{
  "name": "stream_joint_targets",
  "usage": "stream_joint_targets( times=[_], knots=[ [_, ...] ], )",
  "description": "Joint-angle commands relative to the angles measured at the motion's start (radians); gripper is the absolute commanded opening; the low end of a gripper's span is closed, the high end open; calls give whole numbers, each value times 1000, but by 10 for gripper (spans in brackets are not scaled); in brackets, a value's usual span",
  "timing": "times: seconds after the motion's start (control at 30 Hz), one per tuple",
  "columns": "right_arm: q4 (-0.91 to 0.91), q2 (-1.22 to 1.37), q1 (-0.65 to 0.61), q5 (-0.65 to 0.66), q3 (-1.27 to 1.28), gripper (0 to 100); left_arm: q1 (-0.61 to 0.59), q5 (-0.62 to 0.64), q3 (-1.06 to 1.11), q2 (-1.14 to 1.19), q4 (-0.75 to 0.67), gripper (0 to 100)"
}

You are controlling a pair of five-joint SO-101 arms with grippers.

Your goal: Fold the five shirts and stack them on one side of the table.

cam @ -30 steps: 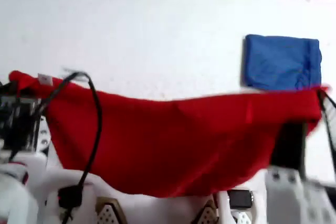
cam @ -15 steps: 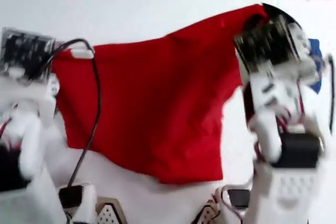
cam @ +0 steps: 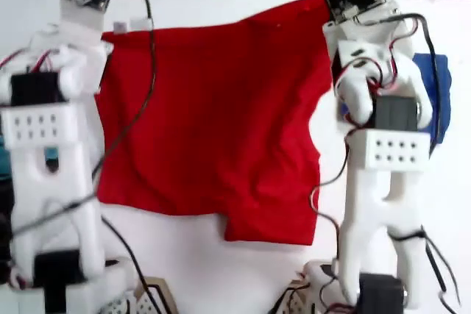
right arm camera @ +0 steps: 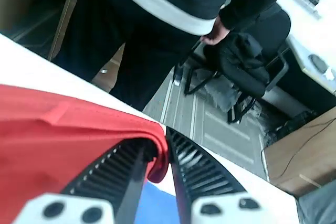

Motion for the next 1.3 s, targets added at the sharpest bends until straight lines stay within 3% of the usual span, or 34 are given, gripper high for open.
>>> stream_joint_targets(
  times=[0.0, 0.27, 0.53, 0.87, 1.27],
  knots=[
    [-30, 53, 33, 0, -71, 19, 0, -14, -176, 133, 46, 25],
    [-31, 174, 33, 0, -221, 19, 5, -18, -521, 338, 160, 25],
    [39, 286, 28, 0, -333, 19, 2, -17, -720, 482, 255, 25],
    [222, 426, 13, -2, -331, 19, 5, -31, -734, 638, 338, 25],
    [441, 616, -31, -8, -331, 19, 5, -98, -742, 847, 531, 26]
  ],
)
